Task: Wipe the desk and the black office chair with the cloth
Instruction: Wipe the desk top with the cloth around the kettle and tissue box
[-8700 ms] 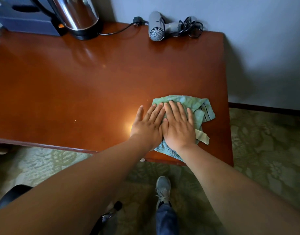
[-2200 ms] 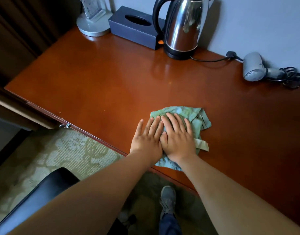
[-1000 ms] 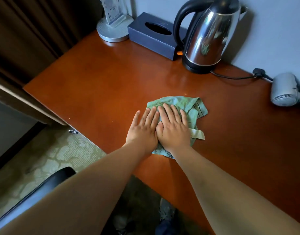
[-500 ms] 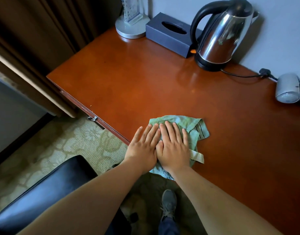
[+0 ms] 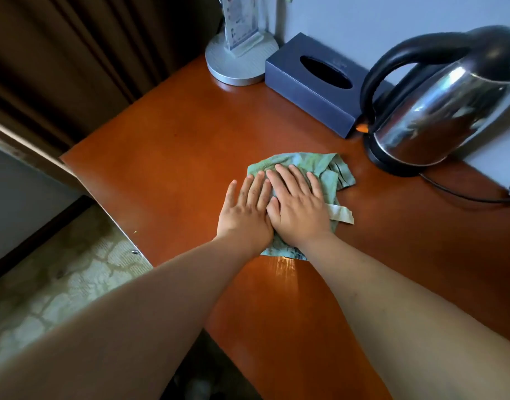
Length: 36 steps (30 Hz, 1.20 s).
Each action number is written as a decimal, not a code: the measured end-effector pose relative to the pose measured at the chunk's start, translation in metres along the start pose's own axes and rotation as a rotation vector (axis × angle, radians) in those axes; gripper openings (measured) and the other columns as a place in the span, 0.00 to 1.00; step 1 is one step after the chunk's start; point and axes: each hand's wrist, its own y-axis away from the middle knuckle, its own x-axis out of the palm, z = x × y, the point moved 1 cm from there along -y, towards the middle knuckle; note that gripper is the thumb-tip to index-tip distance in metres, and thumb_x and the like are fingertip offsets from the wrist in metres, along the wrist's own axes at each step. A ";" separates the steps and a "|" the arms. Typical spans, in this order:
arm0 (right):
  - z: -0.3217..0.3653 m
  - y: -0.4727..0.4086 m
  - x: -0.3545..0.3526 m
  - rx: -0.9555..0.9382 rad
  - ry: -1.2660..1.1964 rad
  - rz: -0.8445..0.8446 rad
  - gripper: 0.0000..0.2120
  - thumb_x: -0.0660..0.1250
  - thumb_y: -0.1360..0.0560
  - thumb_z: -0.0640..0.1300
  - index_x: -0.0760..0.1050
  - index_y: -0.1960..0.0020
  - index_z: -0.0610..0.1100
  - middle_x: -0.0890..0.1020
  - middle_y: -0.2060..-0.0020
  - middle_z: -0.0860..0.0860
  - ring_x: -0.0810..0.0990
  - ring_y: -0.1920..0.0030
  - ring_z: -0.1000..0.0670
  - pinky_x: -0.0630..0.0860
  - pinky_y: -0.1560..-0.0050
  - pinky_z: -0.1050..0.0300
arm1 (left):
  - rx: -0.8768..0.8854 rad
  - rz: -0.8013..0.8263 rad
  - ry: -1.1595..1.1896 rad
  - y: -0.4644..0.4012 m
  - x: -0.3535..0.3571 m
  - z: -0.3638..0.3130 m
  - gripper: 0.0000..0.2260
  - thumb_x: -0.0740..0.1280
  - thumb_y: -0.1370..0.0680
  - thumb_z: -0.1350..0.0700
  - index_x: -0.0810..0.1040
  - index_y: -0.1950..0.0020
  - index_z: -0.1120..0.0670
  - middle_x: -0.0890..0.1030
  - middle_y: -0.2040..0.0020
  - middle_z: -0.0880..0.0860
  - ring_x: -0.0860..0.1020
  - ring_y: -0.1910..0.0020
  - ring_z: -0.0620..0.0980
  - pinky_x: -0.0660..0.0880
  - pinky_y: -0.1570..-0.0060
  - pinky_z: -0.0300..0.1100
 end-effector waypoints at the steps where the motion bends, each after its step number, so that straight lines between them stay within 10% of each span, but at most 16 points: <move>1: -0.004 -0.015 0.002 -0.012 0.002 0.008 0.25 0.56 0.21 0.50 0.70 0.24 0.50 0.71 0.25 0.51 0.65 0.23 0.49 0.56 0.22 0.43 | -0.015 0.002 0.002 -0.013 -0.005 0.003 0.29 0.39 0.18 0.48 0.29 0.22 0.56 0.29 0.21 0.55 0.30 0.22 0.55 0.36 0.24 0.60; 18: -0.017 -0.071 0.018 -0.025 -0.010 0.010 0.26 0.52 0.20 0.50 0.69 0.24 0.49 0.71 0.25 0.50 0.66 0.23 0.48 0.55 0.21 0.44 | -0.072 0.012 -0.013 -0.062 -0.030 0.016 0.29 0.40 0.18 0.48 0.32 0.20 0.56 0.32 0.20 0.54 0.33 0.21 0.54 0.38 0.23 0.58; 36: 0.100 0.135 -0.017 0.139 -0.004 0.102 0.28 0.50 0.21 0.51 0.65 0.22 0.49 0.67 0.22 0.51 0.62 0.21 0.47 0.53 0.21 0.42 | 0.085 0.006 0.021 0.146 0.049 0.021 0.28 0.38 0.17 0.47 0.32 0.21 0.54 0.32 0.20 0.52 0.33 0.21 0.51 0.37 0.23 0.57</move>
